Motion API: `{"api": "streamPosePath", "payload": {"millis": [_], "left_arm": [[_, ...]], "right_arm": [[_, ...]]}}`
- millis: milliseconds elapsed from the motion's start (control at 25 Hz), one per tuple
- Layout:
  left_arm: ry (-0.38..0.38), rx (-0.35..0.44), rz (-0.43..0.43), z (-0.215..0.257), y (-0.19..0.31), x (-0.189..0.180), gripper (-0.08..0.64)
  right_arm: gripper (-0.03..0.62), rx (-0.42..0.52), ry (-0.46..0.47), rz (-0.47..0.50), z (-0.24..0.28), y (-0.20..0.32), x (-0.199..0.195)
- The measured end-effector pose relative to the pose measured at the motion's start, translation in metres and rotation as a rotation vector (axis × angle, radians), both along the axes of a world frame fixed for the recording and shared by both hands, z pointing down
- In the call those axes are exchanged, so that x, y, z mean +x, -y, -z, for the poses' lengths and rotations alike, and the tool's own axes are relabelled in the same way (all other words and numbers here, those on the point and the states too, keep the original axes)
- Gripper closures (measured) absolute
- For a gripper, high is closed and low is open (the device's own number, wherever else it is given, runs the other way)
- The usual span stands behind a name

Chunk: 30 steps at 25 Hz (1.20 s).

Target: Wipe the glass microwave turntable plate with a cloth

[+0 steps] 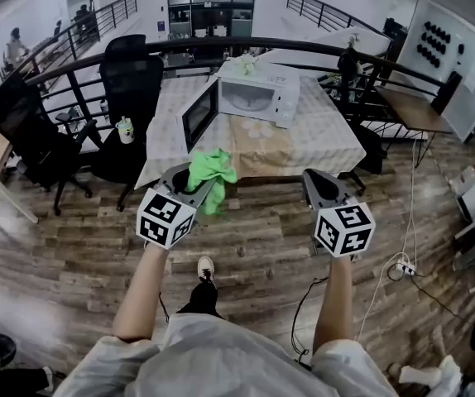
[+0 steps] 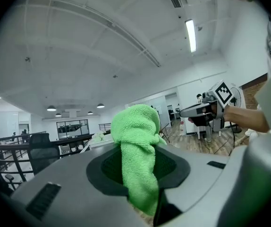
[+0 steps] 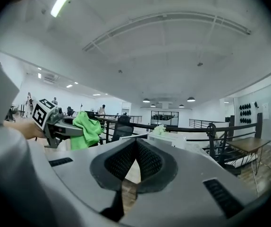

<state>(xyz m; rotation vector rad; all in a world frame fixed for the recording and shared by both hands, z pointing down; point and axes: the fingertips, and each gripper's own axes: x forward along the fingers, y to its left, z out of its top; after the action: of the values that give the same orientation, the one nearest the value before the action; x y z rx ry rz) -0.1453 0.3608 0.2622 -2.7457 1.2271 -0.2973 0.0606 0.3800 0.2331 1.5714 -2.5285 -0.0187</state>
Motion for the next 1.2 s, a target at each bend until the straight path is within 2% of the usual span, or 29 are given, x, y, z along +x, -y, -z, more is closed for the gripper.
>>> {"api": "streamPosePath", "payload": {"millis": [160,320,600,800,1000,1200], "left_arm": [[-0.001,0.013,-0.004,-0.005,0.064,0.006,0.428],[-0.018,0.01,-0.023,-0.012,0.151,0.016,0.428],[-0.034,-0.032,-0.059,-0.011,0.315,0.026,0.427],[-0.029,-0.059,-0.079,-0.016,0.4,0.037,0.428],[-0.024,-0.097,-0.037,-0.032,0.466,0.044,0.428],[-0.019,-0.125,0.046,-0.051,0.518,0.058,0.428]], "right_arm": [[0.578,0.003,-0.017,-0.008,-0.009,0.06,0.005],[0.578,0.006,-0.029,-0.016,-0.011,0.137,0.011],[0.578,-0.052,-0.051,-0.03,-0.013,0.296,0.009],[0.578,-0.093,-0.028,-0.035,-0.023,0.385,0.011],[0.58,-0.113,-0.021,-0.018,-0.035,0.449,0.021],[0.58,-0.17,0.005,0.07,-0.061,0.503,0.043]]}}
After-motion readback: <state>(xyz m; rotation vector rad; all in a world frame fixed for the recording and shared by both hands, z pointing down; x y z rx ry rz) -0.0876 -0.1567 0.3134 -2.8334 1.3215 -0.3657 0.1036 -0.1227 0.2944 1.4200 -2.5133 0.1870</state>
